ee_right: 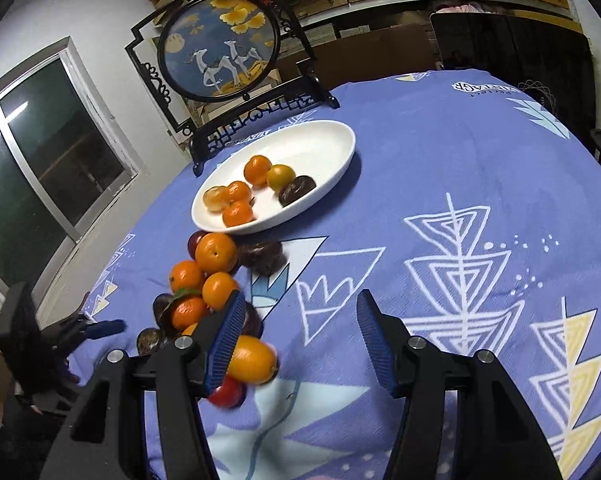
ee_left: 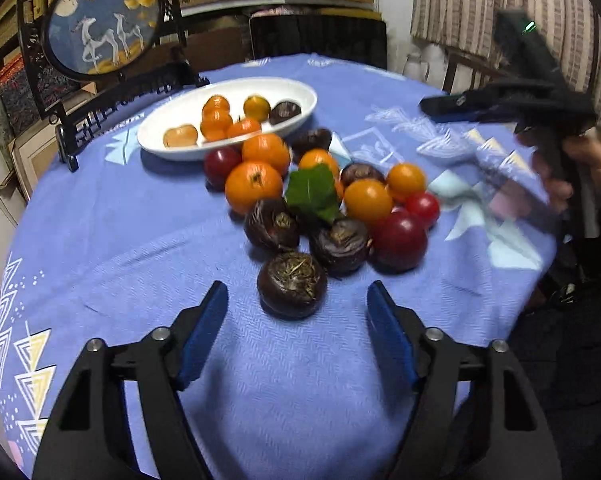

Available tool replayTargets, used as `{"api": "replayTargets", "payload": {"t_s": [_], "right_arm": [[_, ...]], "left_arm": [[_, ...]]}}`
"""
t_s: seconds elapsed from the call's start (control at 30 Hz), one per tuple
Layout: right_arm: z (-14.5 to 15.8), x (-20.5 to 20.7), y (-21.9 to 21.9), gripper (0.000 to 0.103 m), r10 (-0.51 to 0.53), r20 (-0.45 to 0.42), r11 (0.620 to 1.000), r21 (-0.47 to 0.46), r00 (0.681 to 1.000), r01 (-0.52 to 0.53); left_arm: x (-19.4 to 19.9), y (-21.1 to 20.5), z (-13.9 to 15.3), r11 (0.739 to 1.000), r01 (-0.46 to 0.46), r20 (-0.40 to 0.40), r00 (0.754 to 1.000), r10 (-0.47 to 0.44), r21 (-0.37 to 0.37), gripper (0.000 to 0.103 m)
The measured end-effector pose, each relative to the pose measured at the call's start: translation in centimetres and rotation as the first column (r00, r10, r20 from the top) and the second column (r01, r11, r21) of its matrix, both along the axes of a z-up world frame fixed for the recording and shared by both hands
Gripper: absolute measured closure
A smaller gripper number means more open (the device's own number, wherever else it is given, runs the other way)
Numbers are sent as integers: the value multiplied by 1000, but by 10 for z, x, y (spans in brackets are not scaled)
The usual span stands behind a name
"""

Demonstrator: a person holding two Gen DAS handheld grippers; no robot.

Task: Organize fruits
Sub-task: 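Grasp a dark brown fruit with the left tool while the right tool grasps a yellow-orange fruit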

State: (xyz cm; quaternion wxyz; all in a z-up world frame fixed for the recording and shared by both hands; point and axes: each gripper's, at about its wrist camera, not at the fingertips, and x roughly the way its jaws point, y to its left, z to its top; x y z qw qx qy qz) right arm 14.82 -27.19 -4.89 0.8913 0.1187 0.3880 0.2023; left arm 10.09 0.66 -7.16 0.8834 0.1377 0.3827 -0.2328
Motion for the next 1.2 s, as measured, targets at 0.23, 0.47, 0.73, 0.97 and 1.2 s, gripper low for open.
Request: {"api": "replayTargets", "payload": {"t_s": [0.23, 0.47, 0.73, 0.97, 1.2], "right_arm": [[0, -13, 12, 45, 64, -2, 998, -12, 998, -64], [-7, -20, 46, 45, 188, -30, 979, -74, 982, -190], [-28, -7, 67, 43, 197, -105, 969, -127, 975, -210], [-34, 1, 55, 62, 164, -117, 983, -69, 980, -173], [-14, -4, 43, 62, 152, -50, 987, -39, 987, -154]], "left_arm": [[13, 1, -14, 999, -12, -27, 1000, 11, -37, 62], [6, 7, 2, 996, -25, 7, 1000, 25, -85, 62], [-4, 23, 32, 983, -45, 68, 996, 58, -178, 62], [-6, 24, 32, 981, -45, 62, 996, 57, -187, 62], [2, 26, 34, 975, -59, 58, 996, 73, -214, 62]]}}
